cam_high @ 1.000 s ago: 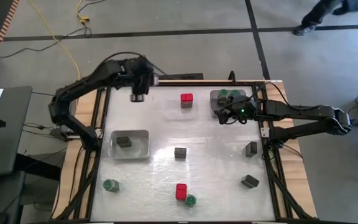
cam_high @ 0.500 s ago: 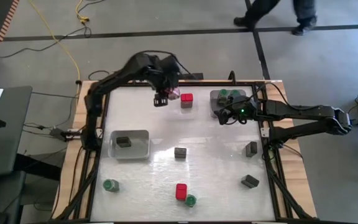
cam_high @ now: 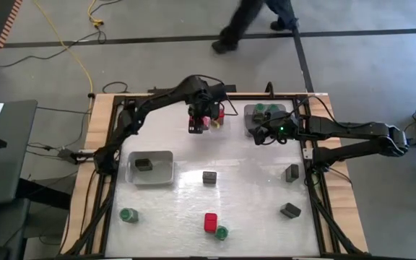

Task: Sort spices by type
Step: Put the red seasoning can into the transparent bin

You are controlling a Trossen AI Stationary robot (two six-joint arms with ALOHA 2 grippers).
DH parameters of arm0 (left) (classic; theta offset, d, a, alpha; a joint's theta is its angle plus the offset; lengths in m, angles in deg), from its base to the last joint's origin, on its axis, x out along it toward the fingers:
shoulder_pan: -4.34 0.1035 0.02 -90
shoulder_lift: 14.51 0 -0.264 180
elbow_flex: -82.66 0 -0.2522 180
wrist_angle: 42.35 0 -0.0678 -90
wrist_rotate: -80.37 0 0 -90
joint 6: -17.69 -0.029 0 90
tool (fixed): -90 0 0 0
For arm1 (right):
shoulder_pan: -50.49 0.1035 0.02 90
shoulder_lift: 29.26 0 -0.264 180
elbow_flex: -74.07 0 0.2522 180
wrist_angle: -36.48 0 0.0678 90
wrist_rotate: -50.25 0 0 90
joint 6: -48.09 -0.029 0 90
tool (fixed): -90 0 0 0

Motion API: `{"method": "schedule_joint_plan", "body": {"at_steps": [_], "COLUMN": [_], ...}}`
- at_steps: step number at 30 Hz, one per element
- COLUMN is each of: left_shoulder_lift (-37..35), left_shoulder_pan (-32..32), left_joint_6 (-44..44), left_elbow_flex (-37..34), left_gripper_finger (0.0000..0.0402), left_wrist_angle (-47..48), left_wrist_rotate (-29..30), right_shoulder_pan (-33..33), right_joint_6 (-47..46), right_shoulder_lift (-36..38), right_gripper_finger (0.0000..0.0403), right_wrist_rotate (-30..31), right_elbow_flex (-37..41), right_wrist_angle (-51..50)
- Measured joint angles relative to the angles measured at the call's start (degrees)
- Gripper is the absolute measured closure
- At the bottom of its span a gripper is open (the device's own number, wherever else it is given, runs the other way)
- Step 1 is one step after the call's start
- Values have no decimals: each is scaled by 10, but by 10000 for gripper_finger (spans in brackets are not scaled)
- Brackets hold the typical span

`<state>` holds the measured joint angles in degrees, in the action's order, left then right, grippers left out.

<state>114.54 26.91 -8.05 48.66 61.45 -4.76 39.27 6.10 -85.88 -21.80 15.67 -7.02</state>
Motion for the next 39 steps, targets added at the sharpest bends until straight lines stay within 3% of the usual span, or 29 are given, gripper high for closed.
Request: {"method": "schedule_joint_plan", "body": {"at_steps": [14, 39], "left_shoulder_lift": [49, 50], "left_shoulder_pan": [27, 24], "left_joint_6": [2, 12], "left_elbow_flex": [0, 0], "left_gripper_finger": [175, 170], "left_wrist_angle": [-8, -37], "left_wrist_rotate": [17, 23], "right_shoulder_pan": [19, 17], "right_joint_6": [0, 0], "right_shoulder_lift": [0, 0], "right_gripper_finger": [46, 46], "right_wrist_rotate": [0, 0], "right_elbow_flex": [0, 0], "right_wrist_angle": [0, -2]}}
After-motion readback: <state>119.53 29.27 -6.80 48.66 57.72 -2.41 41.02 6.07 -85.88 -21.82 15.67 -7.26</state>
